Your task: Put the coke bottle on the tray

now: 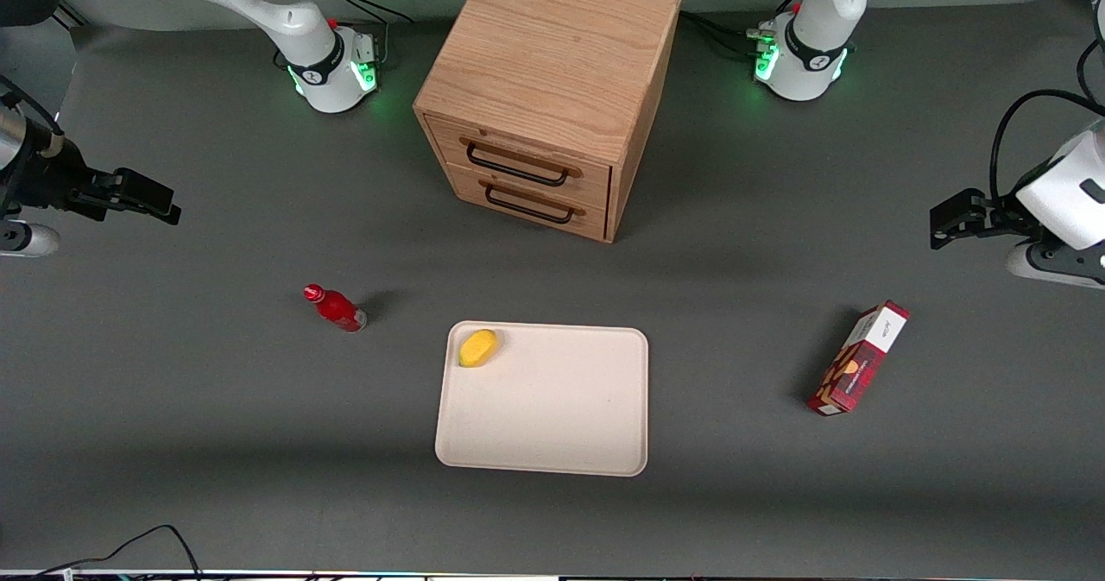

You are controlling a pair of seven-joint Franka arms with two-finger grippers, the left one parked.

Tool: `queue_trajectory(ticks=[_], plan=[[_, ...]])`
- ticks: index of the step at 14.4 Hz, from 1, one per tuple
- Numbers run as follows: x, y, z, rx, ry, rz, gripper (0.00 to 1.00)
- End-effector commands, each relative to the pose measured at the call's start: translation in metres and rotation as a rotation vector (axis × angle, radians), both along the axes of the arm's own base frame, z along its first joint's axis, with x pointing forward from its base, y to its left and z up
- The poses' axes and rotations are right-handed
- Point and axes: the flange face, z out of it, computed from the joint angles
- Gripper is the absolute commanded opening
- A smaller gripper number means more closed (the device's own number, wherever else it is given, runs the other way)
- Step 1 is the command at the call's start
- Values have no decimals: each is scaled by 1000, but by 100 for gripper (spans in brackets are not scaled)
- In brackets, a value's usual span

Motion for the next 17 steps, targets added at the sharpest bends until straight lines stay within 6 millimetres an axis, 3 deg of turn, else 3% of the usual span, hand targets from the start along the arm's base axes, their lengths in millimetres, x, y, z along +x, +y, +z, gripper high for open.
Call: queue_trajectory(ticks=[1, 11, 16, 17], plan=[[-10, -3, 4, 32, -17, 11, 100], [4, 4, -9, 28, 3, 15, 100], [28, 12, -78, 21, 72, 19, 100], [26, 28, -97, 23, 58, 44, 100]])
